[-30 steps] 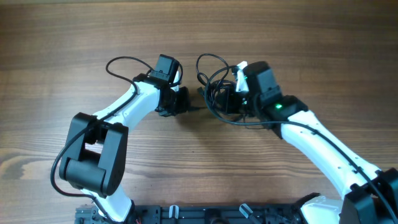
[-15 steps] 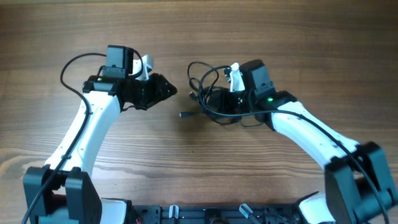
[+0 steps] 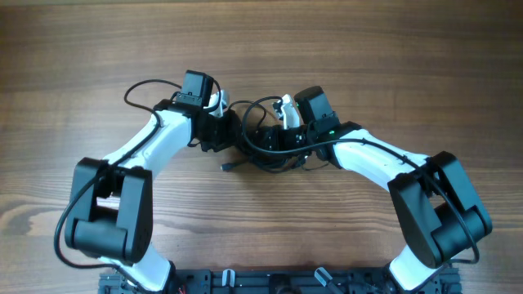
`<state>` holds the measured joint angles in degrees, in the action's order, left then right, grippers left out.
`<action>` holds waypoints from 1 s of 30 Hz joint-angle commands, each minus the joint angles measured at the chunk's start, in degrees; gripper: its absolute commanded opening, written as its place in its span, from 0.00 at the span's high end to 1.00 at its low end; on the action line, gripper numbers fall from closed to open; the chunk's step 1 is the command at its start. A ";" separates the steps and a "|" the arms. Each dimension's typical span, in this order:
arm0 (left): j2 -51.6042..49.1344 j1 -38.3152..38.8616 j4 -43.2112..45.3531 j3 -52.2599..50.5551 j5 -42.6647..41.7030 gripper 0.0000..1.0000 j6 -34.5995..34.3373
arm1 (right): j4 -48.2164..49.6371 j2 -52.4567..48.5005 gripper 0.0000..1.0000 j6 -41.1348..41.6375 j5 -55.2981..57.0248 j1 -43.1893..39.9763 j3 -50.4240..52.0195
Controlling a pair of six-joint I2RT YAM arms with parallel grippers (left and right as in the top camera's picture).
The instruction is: Untangle cables
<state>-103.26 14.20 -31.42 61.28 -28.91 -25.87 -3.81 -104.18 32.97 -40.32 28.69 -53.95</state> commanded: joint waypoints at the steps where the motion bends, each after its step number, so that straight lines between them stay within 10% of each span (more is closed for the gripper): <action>1: -3.39 1.44 1.11 -0.59 3.61 0.73 -0.52 | 0.39 -0.72 0.96 0.04 -2.21 0.17 -0.28; 5: -5.55 2.16 3.58 -0.59 6.64 0.96 -1.62 | 0.35 -0.72 0.96 -0.07 -2.16 0.17 -0.31; 23: -5.84 3.69 3.78 -3.37 16.72 0.96 -1.60 | -11.19 10.99 0.96 -7.28 -16.13 -8.28 -0.31; 30: -5.84 3.65 3.78 -3.37 17.70 0.96 -1.60 | -27.85 25.77 0.96 -19.17 2.40 -10.19 -0.31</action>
<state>-105.71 20.71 -26.72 60.69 -30.85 -28.21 -29.67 -87.33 19.62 -38.83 20.21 -52.93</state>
